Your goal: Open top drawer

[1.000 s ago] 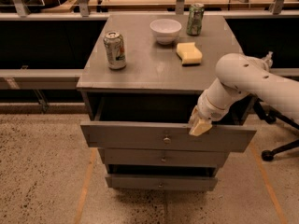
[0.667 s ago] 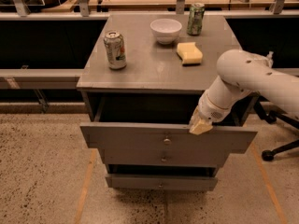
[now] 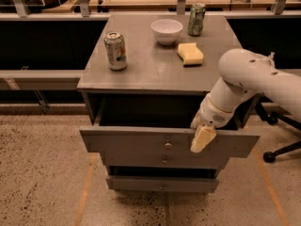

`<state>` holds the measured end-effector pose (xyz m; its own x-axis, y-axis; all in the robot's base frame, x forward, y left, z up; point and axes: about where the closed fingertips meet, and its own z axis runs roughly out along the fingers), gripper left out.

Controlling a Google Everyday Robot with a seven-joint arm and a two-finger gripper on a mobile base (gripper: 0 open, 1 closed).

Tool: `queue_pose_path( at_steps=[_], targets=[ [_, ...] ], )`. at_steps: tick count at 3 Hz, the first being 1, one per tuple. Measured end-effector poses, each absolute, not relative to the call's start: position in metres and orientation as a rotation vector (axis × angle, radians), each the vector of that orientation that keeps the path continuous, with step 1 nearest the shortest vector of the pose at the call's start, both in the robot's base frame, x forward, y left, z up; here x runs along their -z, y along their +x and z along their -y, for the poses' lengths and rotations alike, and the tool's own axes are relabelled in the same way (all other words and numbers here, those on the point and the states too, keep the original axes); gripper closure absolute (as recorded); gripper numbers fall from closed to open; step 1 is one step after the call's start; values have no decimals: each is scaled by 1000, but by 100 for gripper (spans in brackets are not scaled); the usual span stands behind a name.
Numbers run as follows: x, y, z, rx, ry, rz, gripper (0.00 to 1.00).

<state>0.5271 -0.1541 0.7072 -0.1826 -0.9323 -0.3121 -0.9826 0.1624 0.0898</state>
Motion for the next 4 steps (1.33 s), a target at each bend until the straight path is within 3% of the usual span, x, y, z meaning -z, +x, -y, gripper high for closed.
queue_pose_path(
  at_steps=[1,3,4],
  targets=[
    [-717,496,150,-504,-1836,-2350,0],
    [-738,494,157,-449,-1765,-2378,0],
    [-748,513,163,-363,-1723,-2340,18]
  ],
)
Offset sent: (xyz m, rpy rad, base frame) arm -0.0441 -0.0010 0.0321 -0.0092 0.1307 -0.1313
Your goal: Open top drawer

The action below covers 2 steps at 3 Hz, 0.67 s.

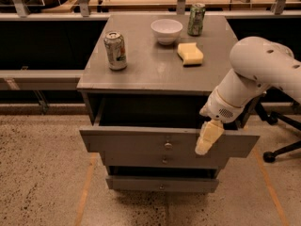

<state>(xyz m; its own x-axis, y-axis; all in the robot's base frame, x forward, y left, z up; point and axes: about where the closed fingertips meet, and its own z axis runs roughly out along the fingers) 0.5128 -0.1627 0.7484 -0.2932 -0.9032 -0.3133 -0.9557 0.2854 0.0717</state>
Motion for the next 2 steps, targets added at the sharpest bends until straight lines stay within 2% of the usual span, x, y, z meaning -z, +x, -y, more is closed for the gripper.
queue_pose_path(
  at_steps=[2],
  targets=[
    [-758,544,172,-206,-1672,-2285,64]
  ],
)
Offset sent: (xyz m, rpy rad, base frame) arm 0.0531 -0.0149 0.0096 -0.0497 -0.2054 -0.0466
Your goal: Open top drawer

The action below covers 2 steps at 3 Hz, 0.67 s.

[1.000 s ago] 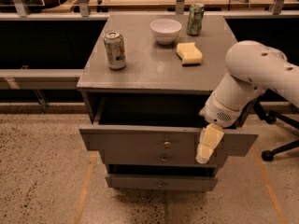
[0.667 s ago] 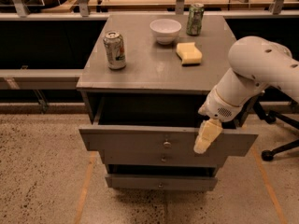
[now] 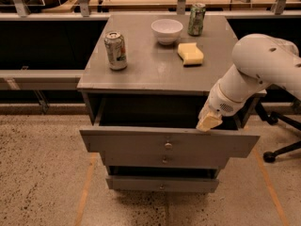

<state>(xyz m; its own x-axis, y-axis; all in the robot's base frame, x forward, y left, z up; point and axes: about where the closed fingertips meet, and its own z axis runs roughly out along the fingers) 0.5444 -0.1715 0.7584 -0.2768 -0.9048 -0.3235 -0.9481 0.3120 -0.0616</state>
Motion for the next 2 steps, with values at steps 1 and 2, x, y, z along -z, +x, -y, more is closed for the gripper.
queue_pose_path(
  at_steps=[1,2],
  targets=[
    [-754,559,173,-144,-1686,-2225,88],
    [-746,571,167,-104,-1735,-2127,100]
  ],
)
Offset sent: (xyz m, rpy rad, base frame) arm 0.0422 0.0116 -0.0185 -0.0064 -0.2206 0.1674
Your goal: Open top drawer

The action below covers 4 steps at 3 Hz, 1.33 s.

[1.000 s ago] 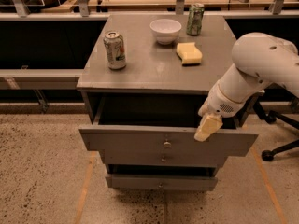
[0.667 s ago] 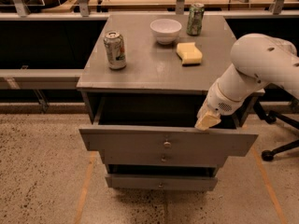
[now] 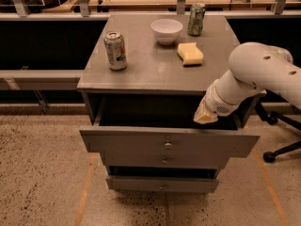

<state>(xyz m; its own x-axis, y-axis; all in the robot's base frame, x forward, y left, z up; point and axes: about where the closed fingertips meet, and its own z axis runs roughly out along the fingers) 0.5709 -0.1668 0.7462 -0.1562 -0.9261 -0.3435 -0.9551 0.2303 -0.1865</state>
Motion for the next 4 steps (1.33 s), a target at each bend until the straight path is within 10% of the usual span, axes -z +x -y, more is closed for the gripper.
queue_pose_path(
  at_steps=[4],
  targets=[
    [-690,592,146,-12,-1920,-1934,100]
  ],
)
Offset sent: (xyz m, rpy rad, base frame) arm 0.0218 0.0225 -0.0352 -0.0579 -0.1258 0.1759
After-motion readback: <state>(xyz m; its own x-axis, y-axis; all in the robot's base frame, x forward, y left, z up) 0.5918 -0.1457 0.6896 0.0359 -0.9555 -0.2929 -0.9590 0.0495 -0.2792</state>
